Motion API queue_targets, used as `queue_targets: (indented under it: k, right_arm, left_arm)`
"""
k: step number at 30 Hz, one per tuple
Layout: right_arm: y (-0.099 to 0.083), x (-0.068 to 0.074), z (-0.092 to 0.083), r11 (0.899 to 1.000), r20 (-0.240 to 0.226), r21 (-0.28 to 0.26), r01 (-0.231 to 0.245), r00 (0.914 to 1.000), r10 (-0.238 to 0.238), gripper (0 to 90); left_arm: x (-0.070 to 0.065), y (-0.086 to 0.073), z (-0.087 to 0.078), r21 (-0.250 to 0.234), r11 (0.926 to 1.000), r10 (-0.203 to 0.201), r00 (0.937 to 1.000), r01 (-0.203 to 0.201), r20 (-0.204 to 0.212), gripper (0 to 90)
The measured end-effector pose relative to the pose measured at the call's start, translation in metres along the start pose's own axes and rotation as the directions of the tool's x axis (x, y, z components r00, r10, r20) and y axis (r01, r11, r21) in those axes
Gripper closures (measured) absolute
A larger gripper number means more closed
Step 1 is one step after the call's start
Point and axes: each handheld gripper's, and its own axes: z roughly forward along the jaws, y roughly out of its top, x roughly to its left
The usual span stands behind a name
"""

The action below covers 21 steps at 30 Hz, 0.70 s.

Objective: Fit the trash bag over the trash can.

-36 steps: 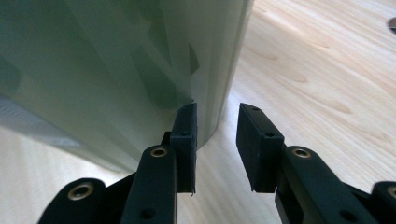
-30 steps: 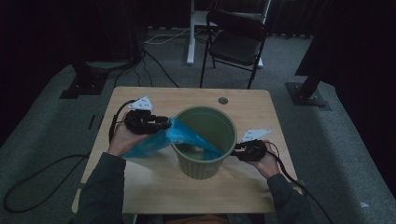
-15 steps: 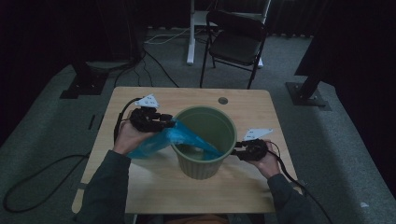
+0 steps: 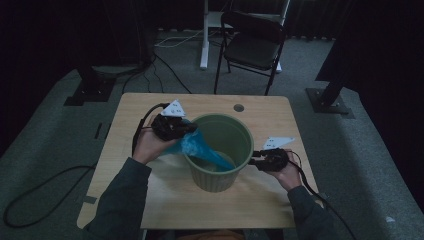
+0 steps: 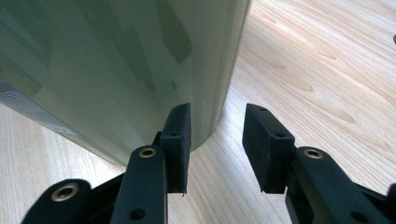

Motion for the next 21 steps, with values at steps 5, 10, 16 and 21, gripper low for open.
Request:
queue_targets:
  k: [5,10,16,21]
  right_arm:
    - [-0.001,0.000,0.000,1.000,0.002,-0.002,-0.003,1.0000,0.003,61.9]
    - [-0.001,-0.001,-0.002,1.000,0.002,-0.004,-0.005,1.0000,0.005,62.1]
    - [-0.001,-0.002,-0.005,1.000,0.008,-0.012,-0.007,0.9999,0.007,62.1]
    - [-0.002,-0.002,-0.005,1.000,0.011,-0.013,-0.008,0.9999,0.009,61.6]
  left_arm:
    - [-0.015,0.016,0.015,0.012,0.9982,0.058,0.9980,-0.059,0.025,89.0]
    - [-0.031,0.028,0.031,0.044,0.9924,0.111,0.9911,-0.115,0.073,88.4]
    - [-0.029,0.027,0.029,0.054,0.9928,0.103,0.9925,-0.107,0.065,72.2]
    - [-0.019,0.023,0.012,0.014,0.9977,0.066,0.9971,-0.066,0.040,66.0]
